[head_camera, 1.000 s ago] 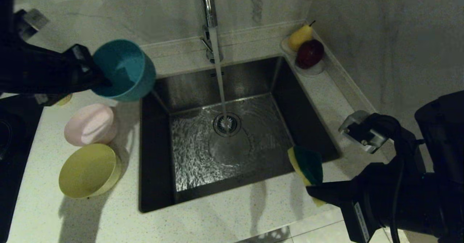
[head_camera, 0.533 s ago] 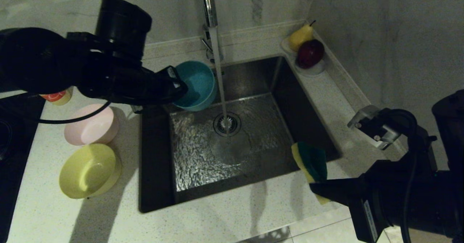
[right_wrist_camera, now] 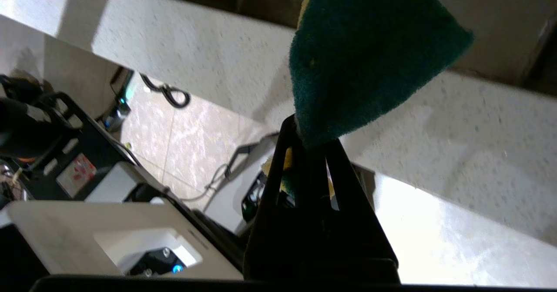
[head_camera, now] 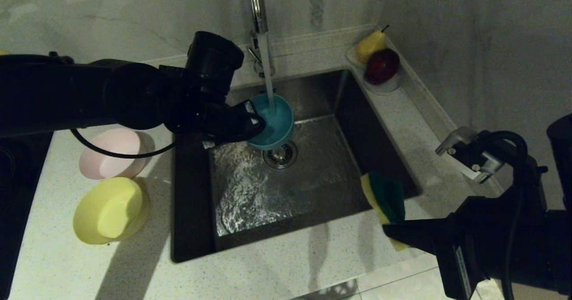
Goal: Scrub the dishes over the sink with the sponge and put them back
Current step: Wash the bowl
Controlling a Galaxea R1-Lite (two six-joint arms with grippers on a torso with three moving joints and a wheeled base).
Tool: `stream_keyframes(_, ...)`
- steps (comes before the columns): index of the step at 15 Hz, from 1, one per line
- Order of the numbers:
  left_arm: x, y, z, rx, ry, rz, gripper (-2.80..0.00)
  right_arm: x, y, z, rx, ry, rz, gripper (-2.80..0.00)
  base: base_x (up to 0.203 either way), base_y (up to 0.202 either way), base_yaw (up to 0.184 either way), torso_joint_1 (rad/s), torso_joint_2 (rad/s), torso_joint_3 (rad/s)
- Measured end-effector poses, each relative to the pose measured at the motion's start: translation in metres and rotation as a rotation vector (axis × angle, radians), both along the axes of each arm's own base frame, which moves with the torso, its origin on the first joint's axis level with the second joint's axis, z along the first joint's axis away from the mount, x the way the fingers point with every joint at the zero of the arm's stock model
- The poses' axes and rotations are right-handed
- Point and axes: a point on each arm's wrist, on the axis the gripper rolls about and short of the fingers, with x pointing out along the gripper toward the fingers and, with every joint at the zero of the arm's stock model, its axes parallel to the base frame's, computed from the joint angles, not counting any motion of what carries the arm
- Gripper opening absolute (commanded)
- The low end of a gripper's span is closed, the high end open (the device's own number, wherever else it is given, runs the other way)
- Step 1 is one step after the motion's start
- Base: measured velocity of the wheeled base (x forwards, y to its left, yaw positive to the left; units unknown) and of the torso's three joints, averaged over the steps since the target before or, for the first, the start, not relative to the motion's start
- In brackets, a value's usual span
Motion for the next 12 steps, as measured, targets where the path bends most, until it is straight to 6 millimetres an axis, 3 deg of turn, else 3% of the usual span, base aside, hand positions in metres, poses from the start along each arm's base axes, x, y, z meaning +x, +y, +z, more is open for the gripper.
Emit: stream_keyframes(12,0.0007,-0.0001,0.0002,-0.023,0.004,0.015,-2.8,0.0005,0.001,0.0005,0.008,-0.008,0.003,-2.8,0.0,0.0,0.0,0.0,0.0,0.0)
